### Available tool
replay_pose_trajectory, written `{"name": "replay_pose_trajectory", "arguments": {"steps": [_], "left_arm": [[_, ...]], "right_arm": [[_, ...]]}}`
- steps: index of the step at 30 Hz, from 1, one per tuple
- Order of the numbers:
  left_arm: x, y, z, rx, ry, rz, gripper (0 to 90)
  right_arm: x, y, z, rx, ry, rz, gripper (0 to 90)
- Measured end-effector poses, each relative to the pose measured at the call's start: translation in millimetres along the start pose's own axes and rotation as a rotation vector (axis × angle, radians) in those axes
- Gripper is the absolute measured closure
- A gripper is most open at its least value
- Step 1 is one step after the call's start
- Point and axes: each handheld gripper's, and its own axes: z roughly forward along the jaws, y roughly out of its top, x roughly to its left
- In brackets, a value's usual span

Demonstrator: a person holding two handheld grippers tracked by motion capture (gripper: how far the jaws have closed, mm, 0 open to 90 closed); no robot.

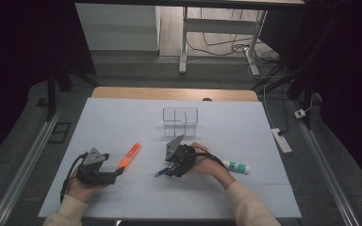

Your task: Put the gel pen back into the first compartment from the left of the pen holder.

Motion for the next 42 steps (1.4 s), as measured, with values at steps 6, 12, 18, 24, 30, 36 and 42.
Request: {"name": "replay_pose_trajectory", "arguments": {"steps": [6, 12, 18, 24, 30, 36, 42], "left_arm": [[0.0, -0.1, 0.7, 0.003, 0.001, 0.000, 18.4], [-0.3, -0.4, 0.2, 0.002, 0.002, 0.000, 18.4], [-0.4, -1.0, 0.3, 0.003, 0.004, 0.000, 18.4], [0.1, -1.2, -0.2, 0.001, 0.005, -0.003, 18.5], [0.9, -1.7, -0.9, 0.000, 0.008, -0.006, 18.5], [0.3, -1.7, -0.2, 0.003, 0.006, -0.003, 18.5], [0.6, -1.6, 0.0, 0.004, 0.007, -0.003, 18.5]], "right_arm": [[-0.4, 1.9, 1.9, 0.004, 0.052, -0.015, 57.7], [-0.3, 1.0, 1.3, -0.004, 0.065, -0.040, 70.0], [5.1, 3.7, 0.2, 0.011, 0.066, -0.106, 77.9], [6.4, 3.5, -5.4, 0.025, 0.027, -0.102, 79.3], [-0.4, 1.1, -21.6, -0.043, -0.011, -0.052, 79.3], [-5.7, -1.6, -39.4, -0.126, -0.054, -0.001, 79.3], [-8.3, -3.3, -52.8, -0.180, -0.084, 0.047, 79.2]]}}
